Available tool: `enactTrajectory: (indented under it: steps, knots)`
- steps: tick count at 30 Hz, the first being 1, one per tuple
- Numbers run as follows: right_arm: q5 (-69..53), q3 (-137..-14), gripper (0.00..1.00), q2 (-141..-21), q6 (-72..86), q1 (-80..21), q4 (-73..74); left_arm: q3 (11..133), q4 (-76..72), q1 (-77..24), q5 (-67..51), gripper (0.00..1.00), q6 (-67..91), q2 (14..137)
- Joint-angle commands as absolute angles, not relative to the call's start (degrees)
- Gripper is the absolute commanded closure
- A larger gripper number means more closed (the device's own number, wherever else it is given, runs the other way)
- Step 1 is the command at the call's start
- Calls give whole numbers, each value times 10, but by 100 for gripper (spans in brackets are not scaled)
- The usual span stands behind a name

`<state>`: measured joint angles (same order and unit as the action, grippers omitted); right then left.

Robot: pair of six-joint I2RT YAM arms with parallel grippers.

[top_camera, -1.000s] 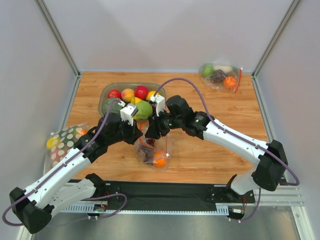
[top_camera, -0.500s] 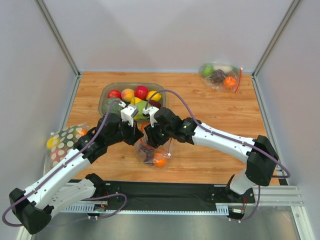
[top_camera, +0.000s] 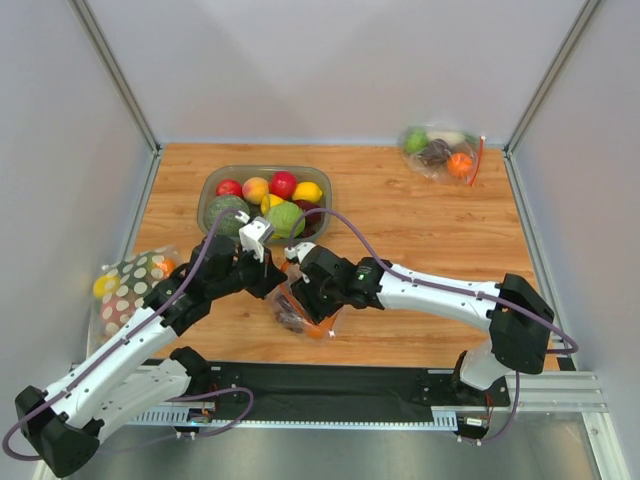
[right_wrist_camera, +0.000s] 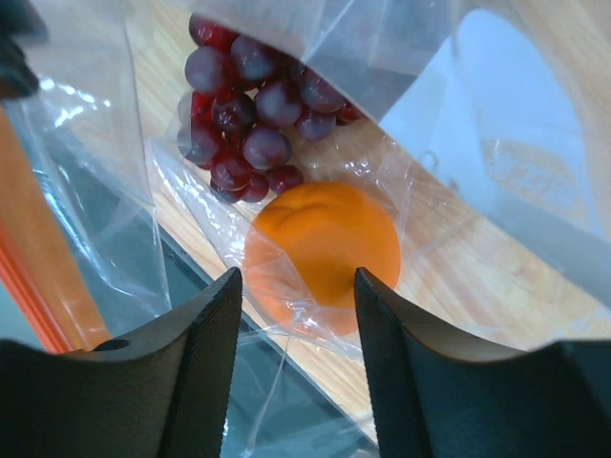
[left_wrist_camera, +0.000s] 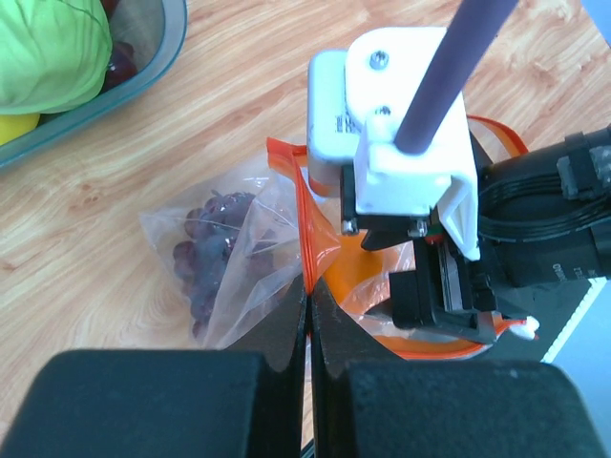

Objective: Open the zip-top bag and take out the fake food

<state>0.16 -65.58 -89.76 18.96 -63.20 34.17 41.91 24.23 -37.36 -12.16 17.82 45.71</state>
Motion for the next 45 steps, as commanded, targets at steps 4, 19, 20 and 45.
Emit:
enactTrajectory:
  steps: [4, 19, 20, 45]
  knots:
    - [22, -654, 45, -890, 213, -652, 393, 417, 228, -371, -116, 100, 179, 436]
    - [-66, -647, 39, -829, 214, -657, 380, 414, 225, -371, -116, 100, 177, 442]
    - [-43, -648, 38, -831, 214, -650, 374, 413, 224, -371, -118, 100, 176, 443]
    - [112, -588, 26, -954, 247, -635, 93, 393, 184, -371, -170, 100, 185, 467]
